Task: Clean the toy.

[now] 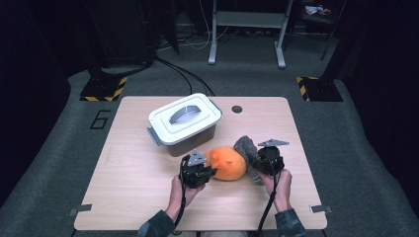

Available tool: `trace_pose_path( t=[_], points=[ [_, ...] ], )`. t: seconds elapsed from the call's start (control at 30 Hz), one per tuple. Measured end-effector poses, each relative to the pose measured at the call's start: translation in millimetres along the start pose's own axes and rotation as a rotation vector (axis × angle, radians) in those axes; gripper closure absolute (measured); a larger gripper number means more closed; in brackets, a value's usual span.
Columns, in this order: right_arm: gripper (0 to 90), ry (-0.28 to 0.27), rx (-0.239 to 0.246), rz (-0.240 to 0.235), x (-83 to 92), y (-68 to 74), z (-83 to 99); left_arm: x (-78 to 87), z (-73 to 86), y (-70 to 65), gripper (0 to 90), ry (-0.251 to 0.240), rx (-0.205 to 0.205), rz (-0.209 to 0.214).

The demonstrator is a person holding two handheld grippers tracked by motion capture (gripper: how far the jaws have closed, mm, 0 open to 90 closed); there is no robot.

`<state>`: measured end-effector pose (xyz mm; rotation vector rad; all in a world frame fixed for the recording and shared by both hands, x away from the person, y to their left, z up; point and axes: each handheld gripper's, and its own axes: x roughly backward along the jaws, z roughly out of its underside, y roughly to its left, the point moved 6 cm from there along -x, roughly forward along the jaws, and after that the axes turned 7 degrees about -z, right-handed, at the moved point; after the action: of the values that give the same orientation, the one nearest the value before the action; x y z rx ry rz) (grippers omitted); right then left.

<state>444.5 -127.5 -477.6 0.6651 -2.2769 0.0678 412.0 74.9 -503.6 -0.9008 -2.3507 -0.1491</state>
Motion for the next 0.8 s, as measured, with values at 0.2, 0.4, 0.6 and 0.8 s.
trace_pose_path(
  t=[0.2, 0.4, 0.6, 0.8],
  points=[
    [74.7, -0.082, 0.089, -0.071, 25.1, 34.3, -25.2, -0.8, -1.1, -0.9, 82.0, 0.000, -0.011, -0.004],
    [74.6, -0.079, 0.188, -0.165, 22.9, 81.0, -37.0, -0.5, -2.3, -3.2, 81.9, 0.005, -0.030, 0.003],
    [74.7, -0.022, 0.212, -0.121, 1.1, 84.2, -27.6, -1.2, -1.2, -4.3, 81.9, 0.012, -0.038, 0.001],
    [74.7, -0.024, 0.174, -0.112, 1.0, 71.8, -24.1, -1.9, -0.8, -5.0, 81.8, 0.007, -0.024, 0.008]
  ],
)
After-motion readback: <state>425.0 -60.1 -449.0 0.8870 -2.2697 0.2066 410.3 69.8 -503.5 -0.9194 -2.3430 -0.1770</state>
